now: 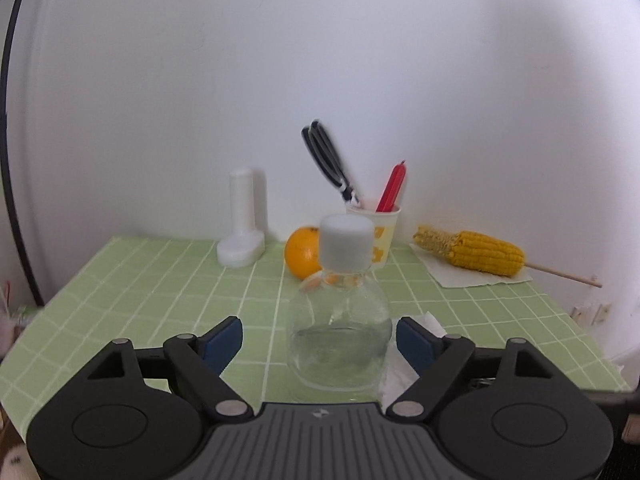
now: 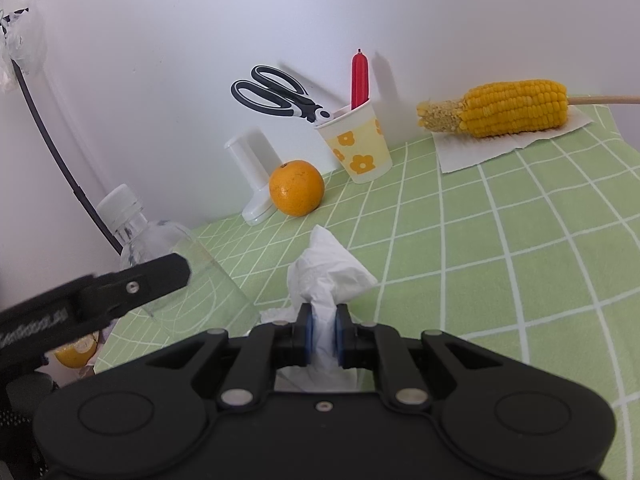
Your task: Clean container
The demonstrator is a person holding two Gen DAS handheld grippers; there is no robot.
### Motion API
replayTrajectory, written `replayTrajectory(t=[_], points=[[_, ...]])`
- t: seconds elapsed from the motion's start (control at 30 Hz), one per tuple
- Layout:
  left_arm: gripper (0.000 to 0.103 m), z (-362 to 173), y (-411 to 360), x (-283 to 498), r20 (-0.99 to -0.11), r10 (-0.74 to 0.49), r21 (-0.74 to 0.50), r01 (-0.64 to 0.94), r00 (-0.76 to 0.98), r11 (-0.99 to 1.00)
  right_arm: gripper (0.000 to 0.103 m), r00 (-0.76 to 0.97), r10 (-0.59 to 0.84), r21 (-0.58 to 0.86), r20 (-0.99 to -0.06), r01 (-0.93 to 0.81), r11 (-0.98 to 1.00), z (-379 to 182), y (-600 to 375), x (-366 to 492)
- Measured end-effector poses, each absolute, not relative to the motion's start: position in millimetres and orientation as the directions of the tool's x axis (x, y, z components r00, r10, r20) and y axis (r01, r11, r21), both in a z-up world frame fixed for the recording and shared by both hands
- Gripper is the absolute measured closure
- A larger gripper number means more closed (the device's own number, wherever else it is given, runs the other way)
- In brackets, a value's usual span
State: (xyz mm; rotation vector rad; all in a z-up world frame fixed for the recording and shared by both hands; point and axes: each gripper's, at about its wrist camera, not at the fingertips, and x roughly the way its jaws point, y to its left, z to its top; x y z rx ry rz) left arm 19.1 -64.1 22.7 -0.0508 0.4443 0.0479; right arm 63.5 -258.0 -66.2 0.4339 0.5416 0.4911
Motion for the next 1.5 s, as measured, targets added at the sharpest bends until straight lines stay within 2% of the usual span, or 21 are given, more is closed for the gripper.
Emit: replayTrajectory(t=[0.13, 0.33, 0.57, 0.63, 0.77, 0.9, 1.1, 1.33, 1.5], points=[[0.043, 25.6, -69.0, 19.8, -0.434, 0.03, -0.035, -0.049, 0.9, 0.998, 0.092, 0.749, 0.544, 0.504, -0.378, -0.325, 0.8, -65.9, -257.6, 62.9], [0.043, 23.7, -63.5, 21.4, -0.426, -0.032, -0.022, 0.025, 0.904, 0.999, 0.092, 0.749, 0.545, 0.504, -0.376, -0.328, 0.799, -66.4, -257.9, 62.3], [0.043, 24.2, -17.9, 36.0, -0.423, -0.329, -0.009, 0.359, 0.844, 0.933, 0.092, 0.747, 0.552, 0.518, -0.371, -0.327, 0.791, -67.1, -259.8, 61.8], [0.043, 26.4, -8.3, 41.8, -0.434, -0.371, -0.018, 0.403, 0.821, 0.915, 0.092, 0.746, 0.554, 0.525, -0.369, -0.325, 0.787, -67.1, -260.3, 61.6], [0.041, 31.2, -9.5, 40.7, -0.446, -0.313, 0.01, 0.355, 0.838, 0.935, 0.092, 0.741, 0.561, 0.529, -0.369, -0.328, 0.782, -66.7, -263.5, 65.5], [0.021, 31.9, -25.9, 27.4, -0.443, -0.191, 0.009, 0.217, 0.876, 0.976, 0.092, 0.742, 0.56, 0.527, -0.368, -0.33, 0.783, -67.1, -263.9, 66.2], [0.02, 34.0, -63.4, 21.9, -0.409, 0.031, 0.044, -0.014, 0.912, 0.999, 0.092, 0.746, 0.556, 0.53, -0.367, -0.324, 0.784, -66.8, -262.5, 64.7], [0.02, 38.4, -79.6, 37.4, -0.435, 0.238, -0.028, -0.277, 0.869, 0.96, 0.092, 0.748, 0.553, 0.518, -0.367, -0.329, 0.789, -66.5, -261.7, 64.7], [0.023, 38.7, -83.4, 40.5, -0.428, 0.264, -0.031, -0.306, 0.865, 0.951, 0.092, 0.748, 0.556, 0.519, -0.362, -0.334, 0.787, -67.0, -261.3, 63.3]])
